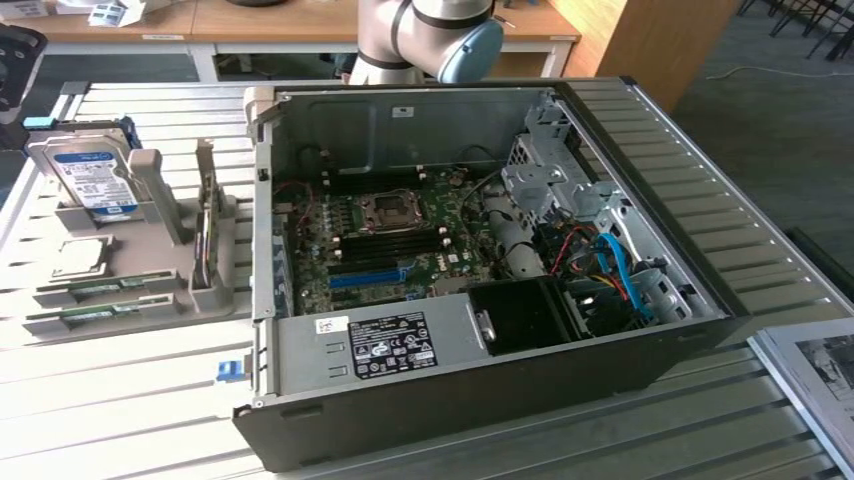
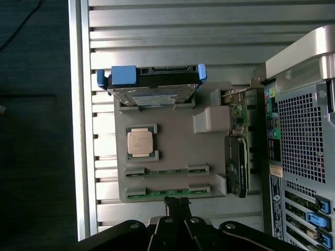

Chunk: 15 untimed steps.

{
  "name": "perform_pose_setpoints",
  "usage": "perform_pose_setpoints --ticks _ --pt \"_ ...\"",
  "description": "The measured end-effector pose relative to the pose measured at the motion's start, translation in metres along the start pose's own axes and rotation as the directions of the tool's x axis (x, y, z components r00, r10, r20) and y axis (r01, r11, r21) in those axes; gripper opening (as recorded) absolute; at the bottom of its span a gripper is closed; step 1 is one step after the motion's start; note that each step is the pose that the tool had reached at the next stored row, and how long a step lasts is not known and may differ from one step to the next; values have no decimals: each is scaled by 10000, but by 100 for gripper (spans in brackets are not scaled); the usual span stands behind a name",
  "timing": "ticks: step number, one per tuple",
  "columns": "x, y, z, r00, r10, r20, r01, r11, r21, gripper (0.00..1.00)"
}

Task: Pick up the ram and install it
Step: 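Pick up the ram and move it above insertion slot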

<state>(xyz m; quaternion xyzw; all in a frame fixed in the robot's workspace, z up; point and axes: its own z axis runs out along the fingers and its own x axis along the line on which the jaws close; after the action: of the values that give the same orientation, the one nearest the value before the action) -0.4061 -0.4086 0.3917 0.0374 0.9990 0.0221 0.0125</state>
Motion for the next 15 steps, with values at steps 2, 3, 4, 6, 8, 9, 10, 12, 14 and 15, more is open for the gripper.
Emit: perform_pose_setpoints --ticks 2,3,4,6,8,9,10,12,14,15 --pt "0 0 0 10000 0 0 0 10000 0 10" --pt "0 0 0 10000 0 0 0 10000 0 10" --pt "0 0 0 10000 0 0 0 10000 0 10" --pt "0 0 0 10000 -26 -1 26 10000 -1 10" --pt "0 0 0 10000 -94 -4 94 10000 -2 10" --pt "1 0 0 9999 -151 -7 151 9999 -3 10" --pt "1 0 -1 9998 -217 -11 217 9998 -5 10" --pt "1 0 0 9993 -372 -16 372 9993 -9 10" --pt "1 0 0 9985 -549 -25 549 9985 -13 10" --pt "1 0 0 9979 -653 -30 653 9979 -16 10"
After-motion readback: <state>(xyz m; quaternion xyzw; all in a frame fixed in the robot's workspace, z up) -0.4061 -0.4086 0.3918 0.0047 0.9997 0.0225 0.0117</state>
